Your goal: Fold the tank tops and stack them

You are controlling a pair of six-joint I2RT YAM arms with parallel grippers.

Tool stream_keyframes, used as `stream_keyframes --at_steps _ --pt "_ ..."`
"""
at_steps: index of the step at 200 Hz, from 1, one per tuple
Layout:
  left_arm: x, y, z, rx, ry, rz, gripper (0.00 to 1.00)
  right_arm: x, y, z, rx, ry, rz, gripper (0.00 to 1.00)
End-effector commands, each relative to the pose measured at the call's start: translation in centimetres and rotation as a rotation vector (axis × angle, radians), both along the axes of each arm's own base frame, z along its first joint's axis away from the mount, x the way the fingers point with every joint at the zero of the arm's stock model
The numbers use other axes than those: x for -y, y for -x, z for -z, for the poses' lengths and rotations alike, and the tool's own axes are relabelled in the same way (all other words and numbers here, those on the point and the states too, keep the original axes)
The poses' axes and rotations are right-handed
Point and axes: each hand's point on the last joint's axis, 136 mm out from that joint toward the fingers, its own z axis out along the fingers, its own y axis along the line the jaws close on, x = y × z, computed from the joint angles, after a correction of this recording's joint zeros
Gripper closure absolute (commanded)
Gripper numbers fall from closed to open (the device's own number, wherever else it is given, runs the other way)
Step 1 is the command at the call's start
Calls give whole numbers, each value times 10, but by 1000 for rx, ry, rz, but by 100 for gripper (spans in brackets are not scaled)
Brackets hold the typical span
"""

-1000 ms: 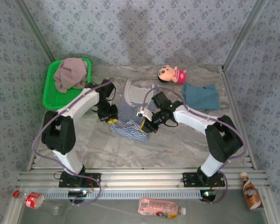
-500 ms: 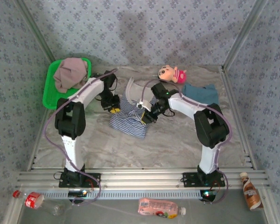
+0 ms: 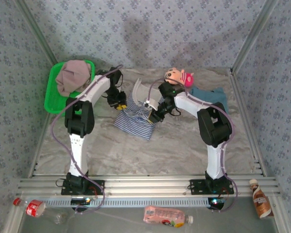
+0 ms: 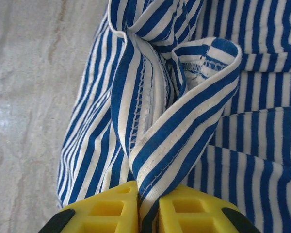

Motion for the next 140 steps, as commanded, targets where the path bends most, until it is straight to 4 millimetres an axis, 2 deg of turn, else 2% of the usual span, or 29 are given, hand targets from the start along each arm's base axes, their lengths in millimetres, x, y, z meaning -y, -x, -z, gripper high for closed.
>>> stream_keyframes --at_steps 1,26,51,78,126,140 --pt "2 -8 -5 2 18 7 82 0 -18 -2 32 9 22 82" --pt "2 -11 -3 2 13 9 82 0 -23 -9 66 6 21 82" --pt "3 -18 -2 15 15 13 82 4 -29 -8 81 35 55 82" --pt "6 -29 -6 49 25 5 87 5 -39 -11 134 41 63 82" --pt "6 -41 1 65 19 -1 90 12 -61 -1 183 92 140 82" --pt "3 -48 3 75 13 -16 89 17 -73 6 201 133 186 77"
